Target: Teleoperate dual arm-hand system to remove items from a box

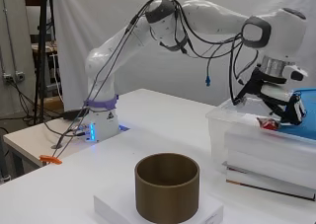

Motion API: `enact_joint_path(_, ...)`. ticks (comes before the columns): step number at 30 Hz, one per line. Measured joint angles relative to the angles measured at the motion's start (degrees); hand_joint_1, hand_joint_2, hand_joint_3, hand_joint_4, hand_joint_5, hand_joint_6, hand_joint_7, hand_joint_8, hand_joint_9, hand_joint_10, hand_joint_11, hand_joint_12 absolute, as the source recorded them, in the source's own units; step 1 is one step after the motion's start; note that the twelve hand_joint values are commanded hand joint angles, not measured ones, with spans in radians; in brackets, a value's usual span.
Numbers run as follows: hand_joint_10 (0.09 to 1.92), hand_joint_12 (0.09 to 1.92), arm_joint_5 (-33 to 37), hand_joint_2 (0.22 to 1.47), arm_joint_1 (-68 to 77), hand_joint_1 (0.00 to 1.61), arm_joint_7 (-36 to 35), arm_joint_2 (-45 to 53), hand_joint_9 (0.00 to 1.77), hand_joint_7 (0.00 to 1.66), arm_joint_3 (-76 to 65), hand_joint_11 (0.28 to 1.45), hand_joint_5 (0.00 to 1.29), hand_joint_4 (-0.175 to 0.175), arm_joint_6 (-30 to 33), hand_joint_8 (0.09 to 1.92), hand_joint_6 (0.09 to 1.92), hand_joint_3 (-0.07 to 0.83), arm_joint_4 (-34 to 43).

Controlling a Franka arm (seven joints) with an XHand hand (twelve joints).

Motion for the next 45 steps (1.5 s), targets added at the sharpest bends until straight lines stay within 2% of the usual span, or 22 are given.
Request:
enact_joint_path(2,1.92,1.74,0.36,1.17,2.68,0.97,-0.9,2.04,1.45,1.25,1.17,0.96,0.87,0.175,1.01,1.92,1.15,0.0,-1.61)
enact_joint_path(4,1.92,1.76,-2.93,1.17,10.05,0.97,0.43,7.95,1.47,1.27,-1.37,1.0,0.87,0.175,2.22,1.92,1.15,0.0,-3.4)
enact_joint_path(12,1.92,1.8,-33.1,1.18,69.24,0.95,13.23,52.16,1.52,1.31,-41.84,1.09,0.84,0.175,8.93,1.92,1.19,0.002,-14.23)
enact_joint_path(17,1.92,1.81,-48.8,1.19,96.28,0.94,20.22,73.77,1.54,1.32,-64.93,1.12,0.82,0.175,12.87,1.92,1.22,0.002,-21.3)
enact_joint_path(20,1.92,1.81,-54.55,1.2,100.32,0.93,23.12,77.1,1.55,1.34,-69.62,1.14,0.81,0.175,14.26,1.92,1.24,0.002,-23.57)
enact_joint_path(25,1.92,1.81,-54.35,1.21,100.67,0.92,23.52,76.44,1.56,1.34,-70.21,1.15,0.79,0.175,14.24,1.92,1.25,0.001,-24.16)
enact_joint_path(26,1.92,1.8,-54.01,1.21,100.72,0.91,23.02,76.45,1.53,1.31,-70.35,1.12,0.78,0.175,14.1,1.92,1.27,0.002,-23.98)
enact_joint_path(27,1.83,1.7,-53.71,1.19,100.74,0.79,22.47,76.42,1.36,1.16,-70.44,0.95,0.78,0.155,14.0,1.74,0.98,-0.002,-23.86)
enact_joint_path(28,1.37,1.24,-53.39,1.16,100.76,0.64,21.92,76.27,1.15,1.0,-70.52,0.77,0.75,0.138,13.86,1.23,0.65,-0.005,-23.78)
enact_joint_path(29,0.88,0.76,-53.41,1.13,100.8,0.54,21.92,76.18,1.02,0.92,-70.54,0.68,0.74,0.13,13.67,0.75,0.39,-0.005,-23.67)
enact_joint_path(30,0.51,0.42,-53.58,1.12,101.0,0.48,22.11,76.29,0.98,0.9,-70.71,0.64,0.73,0.123,13.23,0.41,0.21,-0.003,-23.38)
enact_joint_path(31,0.27,0.22,-53.77,1.11,101.57,0.45,22.3,76.59,0.95,0.9,-71.15,0.62,0.71,0.119,12.19,0.21,0.11,-0.002,-22.66)
enact_joint_path(32,0.14,0.11,-54.06,1.1,102.5,0.42,22.59,76.98,0.94,0.89,-71.62,0.6,0.69,0.115,10.73,0.1,0.09,-0.001,-21.5)
enact_joint_path(35,0.09,0.09,-55.77,1.09,107.01,0.37,23.3,78.77,0.86,0.8,-73.61,0.55,0.62,0.108,4.93,0.09,0.09,-0.002,-16.09)
enact_joint_path(37,0.09,0.09,-56.65,1.07,109.25,0.31,23.98,79.65,0.7,0.66,-74.66,0.5,0.56,0.113,1.73,0.09,0.09,-0.008,-13.64)
enact_joint_path(40,0.09,0.09,-59.57,1.03,111.7,0.22,27.75,80.4,0.58,0.54,-75.48,0.48,0.5,0.137,-1.14,0.09,0.09,-0.015,-12.49)
enact_joint_path(43,0.09,0.09,-62.45,1.01,114.98,0.17,31.49,81.97,0.55,0.52,-77.04,0.47,0.5,0.168,-3.36,0.09,0.09,-0.016,-10.67)
enact_joint_path(45,0.09,0.09,-64.33,1.0,116.14,0.15,32.09,82.97,0.52,0.49,-78.12,0.46,0.49,0.174,-3.91,0.09,0.09,-0.015,-10.17)
